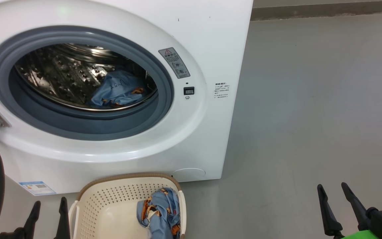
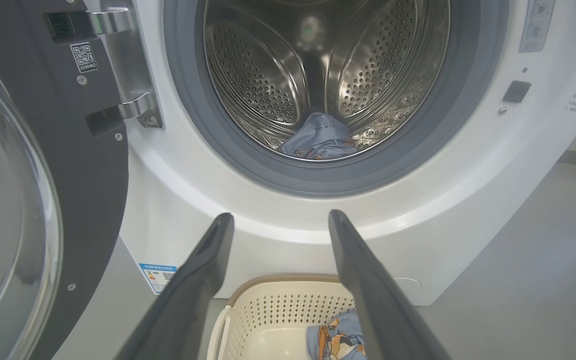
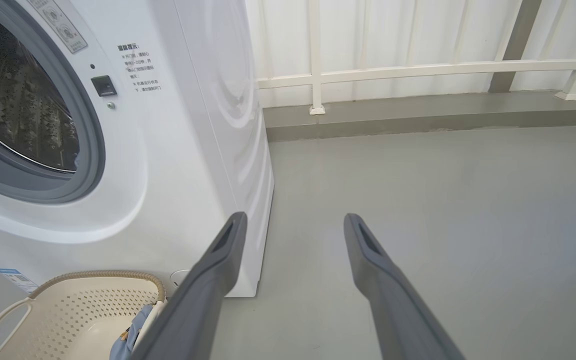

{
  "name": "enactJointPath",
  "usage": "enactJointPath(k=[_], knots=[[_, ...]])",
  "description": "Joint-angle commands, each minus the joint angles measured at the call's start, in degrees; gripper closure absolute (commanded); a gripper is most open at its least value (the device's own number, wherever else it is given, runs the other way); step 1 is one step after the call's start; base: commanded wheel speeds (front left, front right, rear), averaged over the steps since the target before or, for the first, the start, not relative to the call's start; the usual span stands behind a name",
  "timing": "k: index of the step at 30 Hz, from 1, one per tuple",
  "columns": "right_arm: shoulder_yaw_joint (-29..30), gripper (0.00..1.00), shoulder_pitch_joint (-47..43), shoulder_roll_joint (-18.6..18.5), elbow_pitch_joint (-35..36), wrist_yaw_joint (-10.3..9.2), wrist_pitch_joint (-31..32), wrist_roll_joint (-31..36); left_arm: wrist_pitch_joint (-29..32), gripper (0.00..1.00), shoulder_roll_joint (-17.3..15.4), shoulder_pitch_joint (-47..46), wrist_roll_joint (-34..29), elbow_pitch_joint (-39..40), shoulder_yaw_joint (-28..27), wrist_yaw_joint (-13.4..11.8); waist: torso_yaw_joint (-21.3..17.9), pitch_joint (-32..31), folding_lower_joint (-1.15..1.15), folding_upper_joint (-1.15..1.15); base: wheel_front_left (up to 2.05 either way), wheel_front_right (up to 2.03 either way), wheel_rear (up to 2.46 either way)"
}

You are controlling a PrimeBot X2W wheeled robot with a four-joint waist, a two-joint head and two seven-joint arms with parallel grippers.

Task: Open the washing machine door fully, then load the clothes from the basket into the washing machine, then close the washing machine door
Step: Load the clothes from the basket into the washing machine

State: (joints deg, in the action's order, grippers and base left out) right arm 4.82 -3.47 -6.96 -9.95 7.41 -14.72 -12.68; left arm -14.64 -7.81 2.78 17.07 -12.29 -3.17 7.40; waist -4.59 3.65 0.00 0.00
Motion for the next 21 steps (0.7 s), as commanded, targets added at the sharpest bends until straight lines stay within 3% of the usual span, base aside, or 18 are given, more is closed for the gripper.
enactJointPath(k=[1, 21], knots=[[-0.74, 0.00, 0.22, -0.72, 1.49, 0.08, -0.28, -0.13, -0.36, 0.00, -0.54, -0.47, -0.93, 2.11, -2.43, 0.09, 0.04, -0.02, 0.00, 0.00, 0.00, 0.00, 0.00], [-1.03, 0.00, 1.07, -0.11, 2.13, 0.08, -0.28, 0.00, -0.36, 0.00, 0.00, -0.71, -0.97, 2.65, -2.05, 0.09, -0.16, 1.99, 0.00, 0.00, 0.00, 0.00, 0.00]])
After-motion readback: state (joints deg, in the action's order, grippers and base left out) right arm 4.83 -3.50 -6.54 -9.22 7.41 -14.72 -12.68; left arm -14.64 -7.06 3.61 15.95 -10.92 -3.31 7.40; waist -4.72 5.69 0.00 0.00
